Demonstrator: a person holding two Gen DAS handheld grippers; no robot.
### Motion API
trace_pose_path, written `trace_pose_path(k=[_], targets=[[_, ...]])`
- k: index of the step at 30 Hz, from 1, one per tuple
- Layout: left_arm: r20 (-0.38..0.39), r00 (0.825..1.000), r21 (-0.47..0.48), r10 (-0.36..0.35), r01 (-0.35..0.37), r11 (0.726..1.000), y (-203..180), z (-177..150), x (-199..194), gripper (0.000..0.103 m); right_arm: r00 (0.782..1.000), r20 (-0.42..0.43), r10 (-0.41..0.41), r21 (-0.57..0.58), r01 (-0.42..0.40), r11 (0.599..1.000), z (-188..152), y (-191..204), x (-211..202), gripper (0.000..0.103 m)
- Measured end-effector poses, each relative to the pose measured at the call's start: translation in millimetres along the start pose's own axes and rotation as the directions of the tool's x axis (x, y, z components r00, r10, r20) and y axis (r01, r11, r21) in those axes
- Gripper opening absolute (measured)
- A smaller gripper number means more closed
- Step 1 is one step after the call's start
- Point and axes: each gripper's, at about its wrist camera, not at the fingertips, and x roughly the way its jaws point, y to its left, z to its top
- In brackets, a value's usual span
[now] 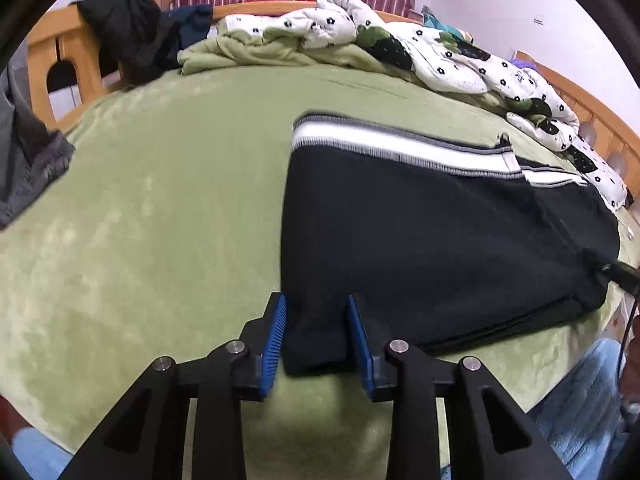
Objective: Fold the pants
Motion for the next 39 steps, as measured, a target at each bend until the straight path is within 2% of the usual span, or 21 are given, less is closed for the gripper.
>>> trace_pose_path(k=[2, 3, 4, 6, 8, 11, 13, 16, 19, 21, 23, 24, 25, 26, 27, 28, 29, 31, 34, 37, 39], targets=[[0.030, 0.999, -0.001, 0.025, -0.025, 1.000, -1.2, 12.9, -5.7, 0.032, 0.991, 0.051, -0.121, 0.051, 0.118, 0.992, 7.1, -36.8, -12.9, 0.043], [0.037, 0.999, 0.000, 0.022, -0.022, 1.000, -2.1, 18.5, -6.1, 0.037, 0.979, 0.074, -0.192, 0.096, 0.185, 0.978, 11.3, -67.1, -18.0, 0.045], [0.042, 0.999, -0.003, 0.016, -0.015, 1.000, -2.0, 24.2, -5.7, 0.045, 0.969, 0.076, -0.236, 0.142, 0.224, 0.964, 14.1, -91.4, -19.4, 0.049], [0.057, 0.998, -0.025, -0.027, 0.028, 0.999, -3.1, 38.2, -3.5, 0.050, 0.951, 0.037, -0.308, 0.244, 0.290, 0.926, 19.5, -139.8, -19.0, 0.051], [0.064, 0.996, -0.037, -0.058, 0.061, 0.997, -6.4, 50.4, 2.8, 0.056, 0.946, -0.002, -0.325, 0.357, 0.304, 0.883, 20.3, -189.1, -19.4, 0.051], [0.025, 0.998, -0.034, -0.054, 0.055, 0.998, -10.9, 63.1, 19.7, 0.057, 0.944, 0.005, -0.330, 0.462, 0.290, 0.838, 16.9, -232.6, -17.4, 0.052], [-0.013, 0.997, -0.058, -0.073, 0.073, 0.996, -8.8, 66.6, 30.1, 0.057, 0.952, -0.003, -0.305, 0.498, 0.266, 0.825, 19.9, -246.6, -7.3, 0.053], [-0.067, 0.991, -0.129, -0.119, 0.110, 0.986, 2.8, 72.6, 46.4, 0.057, 0.978, 0.008, -0.210, 0.558, 0.170, 0.812, 23.2, -267.1, 13.7, 0.053], [-0.106, 0.985, -0.147, -0.135, 0.119, 0.982, 13.6, 75.3, 63.1, 0.057, 0.986, 0.027, -0.164, 0.565, 0.120, 0.816, 32.6, -273.4, 32.7, 0.056], [-0.140, 0.979, -0.153, -0.149, 0.128, 0.980, 19.0, 76.4, 75.6, 0.056, 0.985, 0.022, -0.174, 0.561, 0.132, 0.817, 42.1, -275.1, 44.1, 0.061], [-0.195, 0.961, -0.177, -0.194, 0.160, 0.971, 23.5, 77.0, 93.5, 0.055, 0.986, 0.019, -0.166, 0.547, 0.128, 0.827, 49.2, -275.8, 54.9, 0.069], [-0.213, 0.951, -0.190, -0.224, 0.184, 0.964, 24.8, 76.3, 102.5, 0.055, 0.984, 0.022, -0.174, 0.541, 0.135, 0.830, 51.4, -275.8, 58.8, 0.069], [-0.206, 0.950, -0.193, -0.235, 0.196, 0.961, 25.4, 76.1, 105.9, 0.055, 0.982, 0.025, -0.185, 0.538, 0.142, 0.831, 52.5, -275.7, 59.8, 0.069], [-0.191, 0.951, -0.183, -0.242, 0.208, 0.961, 23.6, 76.9, 107.7, 0.055, 0.980, 0.024, -0.199, 0.536, 0.156, 0.830, 54.4, -275.1, 58.9, 0.063], [-0.193, 0.950, -0.173, -0.244, 0.212, 0.962, 21.5, 78.0, 109.2, 0.049, 0.976, 0.027, -0.216, 0.539, 0.167, 0.826, 55.7, -275.6, 56.8, 0.056], [-0.197, 0.949, -0.171, -0.248, 0.216, 0.961, 20.0, 79.3, 110.4, 0.037, 0.972, 0.047, -0.230, 0.540, 0.169, 0.824, 57.0, -273.2, 49.8, 0.042], [-0.195, 0.948, -0.197, -0.253, 0.215, 0.957, 18.9, 80.8, 110.5, 0.031, 0.969, 0.075, -0.234, 0.535, 0.159, 0.830, 59.5, -268.7, 41.5, 0.034], [-0.187, 0.953, -0.221, -0.239, 0.196, 0.955, 15.7, 83.8, 105.9, 0.011, 0.960, 0.106, -0.261, 0.494, 0.177, 0.851, 69.0, -252.5, 26.7, 0.027], [-0.135, 0.971, -0.179, -0.196, 0.170, 0.969, 4.2, 94.0, 83.7, 0.010, 0.934, 0.178, -0.311, 0.416, 0.215, 0.884, 94.9, -207.8, -0.9, 0.019], [-0.052, 0.966, -0.194, -0.255, 0.241, 0.951, 2.4, 108.4, 56.5, 0.009, 0.913, 0.261, -0.314, 0.356, 0.211, 0.910, 124.7, -167.4, -28.6, 0.018], [0.004, 0.964, -0.217, -0.267, 0.261, 0.940, 6.8, 119.1, 42.0, 0.009, 0.902, 0.298, -0.313, 0.316, 0.216, 0.924, 143.0, -142.4, -43.0, 0.018]])
